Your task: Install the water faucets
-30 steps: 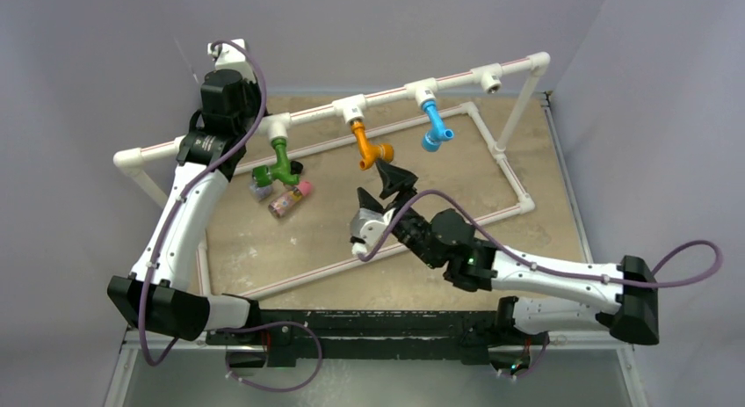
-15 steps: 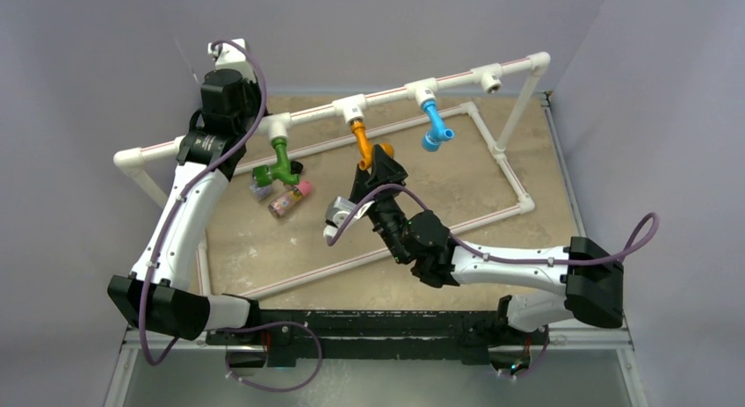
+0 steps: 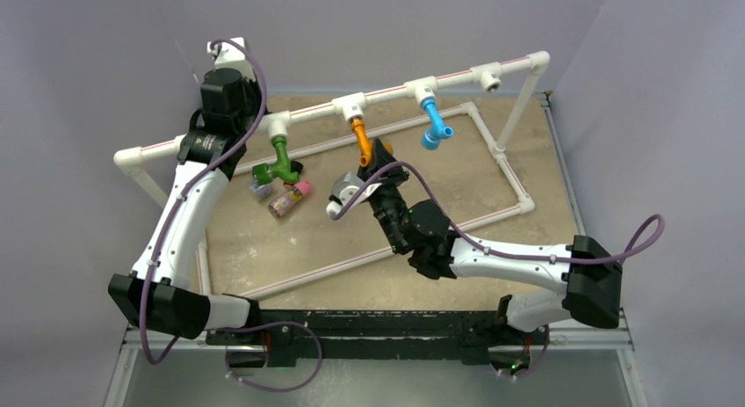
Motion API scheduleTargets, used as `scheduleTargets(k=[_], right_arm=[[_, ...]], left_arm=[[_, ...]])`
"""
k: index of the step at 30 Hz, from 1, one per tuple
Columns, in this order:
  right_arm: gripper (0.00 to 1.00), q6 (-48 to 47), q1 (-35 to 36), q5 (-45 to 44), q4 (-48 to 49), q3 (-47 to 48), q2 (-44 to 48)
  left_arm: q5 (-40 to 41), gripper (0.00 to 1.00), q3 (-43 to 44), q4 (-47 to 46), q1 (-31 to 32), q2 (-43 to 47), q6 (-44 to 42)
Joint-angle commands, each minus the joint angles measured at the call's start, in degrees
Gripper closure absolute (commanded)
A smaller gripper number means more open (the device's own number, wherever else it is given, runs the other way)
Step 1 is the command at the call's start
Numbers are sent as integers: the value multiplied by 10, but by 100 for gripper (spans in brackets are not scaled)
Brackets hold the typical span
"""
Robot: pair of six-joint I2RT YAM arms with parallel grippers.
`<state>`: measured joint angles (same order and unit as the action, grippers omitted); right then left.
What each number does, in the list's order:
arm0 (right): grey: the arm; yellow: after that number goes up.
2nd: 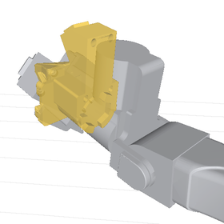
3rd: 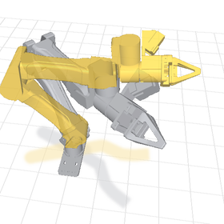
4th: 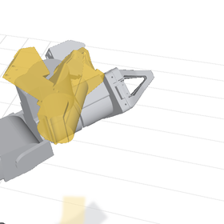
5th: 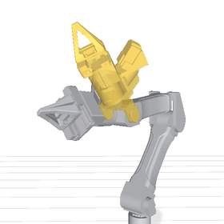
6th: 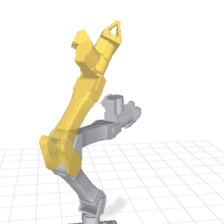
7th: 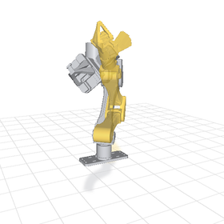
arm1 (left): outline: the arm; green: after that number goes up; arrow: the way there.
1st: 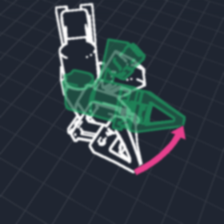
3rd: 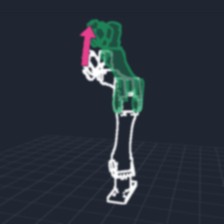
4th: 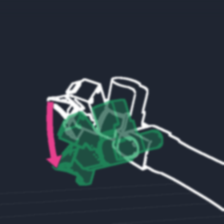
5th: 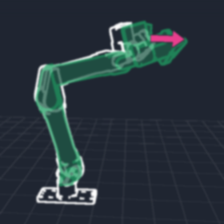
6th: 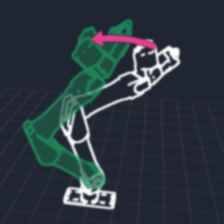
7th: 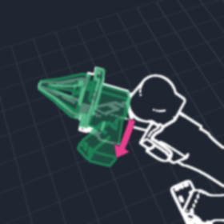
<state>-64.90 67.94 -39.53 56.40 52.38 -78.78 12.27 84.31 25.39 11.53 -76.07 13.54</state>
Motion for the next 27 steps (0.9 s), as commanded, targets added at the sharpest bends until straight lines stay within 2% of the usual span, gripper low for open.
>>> scheduleTargets(k=[1,8,15,21,27], right_arm=[[100,121,-12,-38,12,52,5],[100,416,-14,-32,-62,98,14],[100,656,-29,-19,-78,96,27],[100,844,-67,22,-89,80,40],[100,1101,-119,77,-86,46,65]], left_arm=[[-59,93,-12,90,13,3,-2],[-58,93,-15,88,13,6,-2],[-63,93,-21,85,13,12,-1],[-69,93,-25,83,13,15,0],[-72,93,-27,82,13,17,0]])
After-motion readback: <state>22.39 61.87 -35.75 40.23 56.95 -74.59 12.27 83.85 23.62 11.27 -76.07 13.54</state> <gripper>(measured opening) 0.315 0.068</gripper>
